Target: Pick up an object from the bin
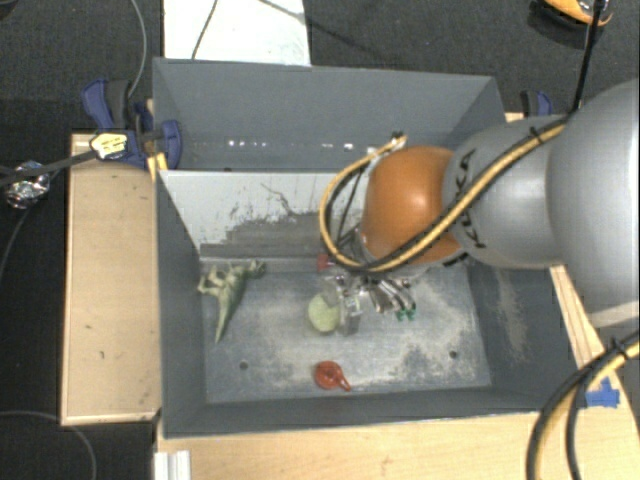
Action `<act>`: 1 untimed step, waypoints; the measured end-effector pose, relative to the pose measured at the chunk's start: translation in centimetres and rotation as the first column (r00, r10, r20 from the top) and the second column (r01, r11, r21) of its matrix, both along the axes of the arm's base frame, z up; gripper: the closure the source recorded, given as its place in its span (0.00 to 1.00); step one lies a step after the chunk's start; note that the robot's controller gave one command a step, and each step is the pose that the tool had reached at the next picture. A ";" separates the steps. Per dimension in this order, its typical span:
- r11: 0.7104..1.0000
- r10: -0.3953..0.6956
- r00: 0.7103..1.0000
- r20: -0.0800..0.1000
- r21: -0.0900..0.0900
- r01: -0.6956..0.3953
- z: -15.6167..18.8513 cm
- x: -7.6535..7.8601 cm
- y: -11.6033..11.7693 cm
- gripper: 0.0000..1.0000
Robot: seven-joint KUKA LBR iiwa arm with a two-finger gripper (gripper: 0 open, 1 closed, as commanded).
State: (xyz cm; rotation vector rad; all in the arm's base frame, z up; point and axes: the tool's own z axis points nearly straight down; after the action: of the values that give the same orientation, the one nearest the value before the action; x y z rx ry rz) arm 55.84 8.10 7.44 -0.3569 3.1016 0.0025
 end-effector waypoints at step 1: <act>1.000 0.001 1.000 -0.004 0.000 -0.001 3.2 0.0 0.4 1.00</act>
Offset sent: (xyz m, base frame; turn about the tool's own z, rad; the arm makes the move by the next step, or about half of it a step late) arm 0.0045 0.0013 0.0514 -0.0026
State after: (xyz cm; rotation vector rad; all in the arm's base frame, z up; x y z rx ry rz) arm 55.87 8.48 10.69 -0.3593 3.1053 0.0028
